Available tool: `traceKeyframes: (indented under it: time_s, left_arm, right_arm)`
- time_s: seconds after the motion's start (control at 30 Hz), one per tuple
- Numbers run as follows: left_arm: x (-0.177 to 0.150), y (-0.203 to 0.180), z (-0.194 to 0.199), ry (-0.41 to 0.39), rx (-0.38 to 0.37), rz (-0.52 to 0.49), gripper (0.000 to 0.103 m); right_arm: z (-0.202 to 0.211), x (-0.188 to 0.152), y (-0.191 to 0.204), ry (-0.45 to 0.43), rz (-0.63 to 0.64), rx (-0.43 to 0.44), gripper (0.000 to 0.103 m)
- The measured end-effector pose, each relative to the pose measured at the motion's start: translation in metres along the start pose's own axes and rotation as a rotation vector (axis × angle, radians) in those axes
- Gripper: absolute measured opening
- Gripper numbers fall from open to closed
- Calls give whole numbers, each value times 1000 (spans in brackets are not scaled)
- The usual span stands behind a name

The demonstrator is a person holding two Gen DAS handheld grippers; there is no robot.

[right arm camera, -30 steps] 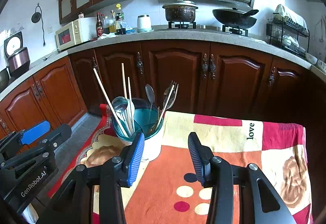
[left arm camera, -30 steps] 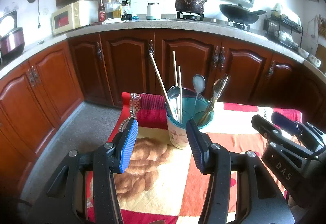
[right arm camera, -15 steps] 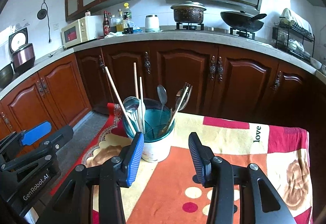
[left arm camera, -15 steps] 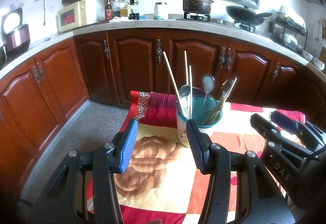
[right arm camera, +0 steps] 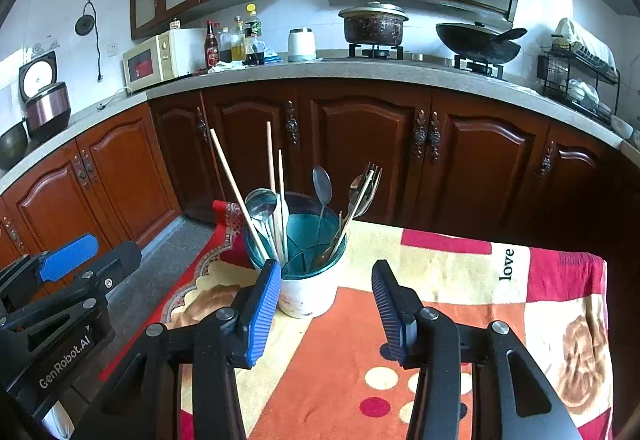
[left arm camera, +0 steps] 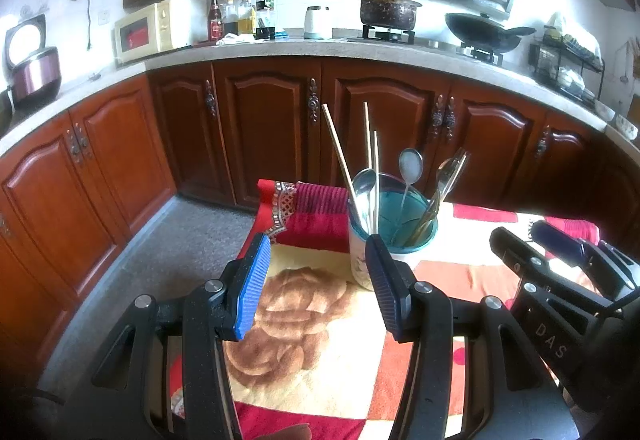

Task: Organize utensils

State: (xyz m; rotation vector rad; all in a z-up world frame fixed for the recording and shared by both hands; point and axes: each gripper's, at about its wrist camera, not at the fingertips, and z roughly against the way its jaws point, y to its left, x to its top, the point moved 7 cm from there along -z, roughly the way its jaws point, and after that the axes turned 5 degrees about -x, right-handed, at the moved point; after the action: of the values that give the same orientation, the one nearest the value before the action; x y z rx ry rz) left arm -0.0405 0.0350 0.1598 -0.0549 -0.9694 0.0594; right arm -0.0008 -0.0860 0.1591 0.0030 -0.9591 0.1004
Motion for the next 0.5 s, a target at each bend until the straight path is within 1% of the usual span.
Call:
traceKeyframes:
  time_s: [0.5]
  left_arm:
    - [-1,-5,0,3,-4,-11,49]
  right_arm:
    - [0,-1,-3,0,-5,-2,46]
